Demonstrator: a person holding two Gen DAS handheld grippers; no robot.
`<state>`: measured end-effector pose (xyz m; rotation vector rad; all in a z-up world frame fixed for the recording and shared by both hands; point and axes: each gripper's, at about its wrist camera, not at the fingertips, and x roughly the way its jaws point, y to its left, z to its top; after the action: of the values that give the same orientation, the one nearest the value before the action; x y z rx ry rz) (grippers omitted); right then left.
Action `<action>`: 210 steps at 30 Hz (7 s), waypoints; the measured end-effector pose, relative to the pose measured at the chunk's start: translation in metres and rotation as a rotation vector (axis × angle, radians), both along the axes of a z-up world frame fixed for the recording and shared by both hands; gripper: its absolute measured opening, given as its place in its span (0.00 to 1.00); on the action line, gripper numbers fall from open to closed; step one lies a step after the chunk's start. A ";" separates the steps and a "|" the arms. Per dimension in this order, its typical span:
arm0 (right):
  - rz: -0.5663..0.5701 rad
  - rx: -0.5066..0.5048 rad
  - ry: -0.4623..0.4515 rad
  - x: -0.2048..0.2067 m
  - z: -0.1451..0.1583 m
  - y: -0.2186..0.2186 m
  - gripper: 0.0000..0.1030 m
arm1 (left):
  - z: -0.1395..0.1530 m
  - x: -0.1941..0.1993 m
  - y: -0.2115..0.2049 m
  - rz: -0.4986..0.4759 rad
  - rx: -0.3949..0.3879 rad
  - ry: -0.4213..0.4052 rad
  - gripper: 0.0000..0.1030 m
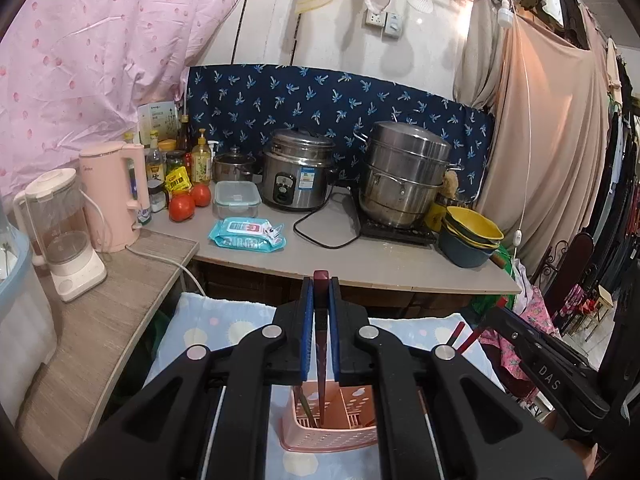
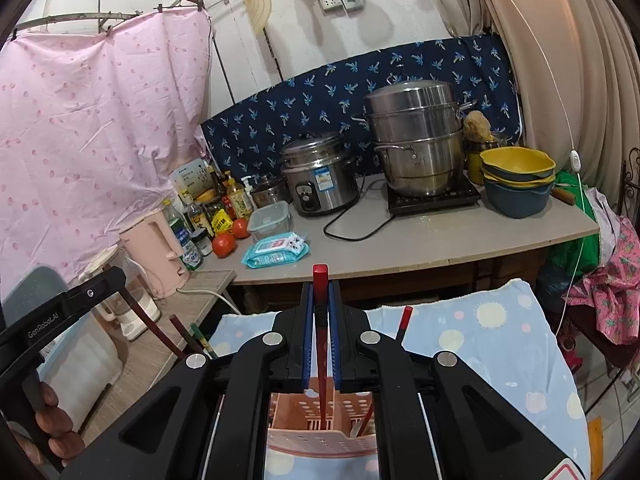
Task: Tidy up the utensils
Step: 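Lower both chopsticks into the pink basket and open both tools, then move both open tools back down to the remaining utensils, then grasp the green chopstick with the left tool while the right tool grasps a dark-red chopstick, then lift both chopsticks and carry them toward the pink basket, then lower both chopsticks into the pink basket and open both tools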
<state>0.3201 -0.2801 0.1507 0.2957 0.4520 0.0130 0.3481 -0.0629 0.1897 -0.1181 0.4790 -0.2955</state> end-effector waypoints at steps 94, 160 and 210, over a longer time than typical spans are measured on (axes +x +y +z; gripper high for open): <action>0.126 -0.073 0.528 -0.260 -0.244 0.083 0.16 | -0.265 -0.248 0.004 -0.137 0.242 0.553 0.43; 0.004 0.022 0.169 -0.250 -0.090 0.017 0.07 | -0.120 -0.221 0.035 -0.086 0.070 0.254 0.07; -0.029 0.104 -0.091 -0.012 0.012 -0.024 0.07 | 0.008 -0.009 -0.016 -0.023 0.005 -0.055 0.07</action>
<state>0.3085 -0.3044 0.1631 0.4018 0.3567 0.0215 0.3391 -0.0790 0.1977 -0.0994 0.4264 -0.3192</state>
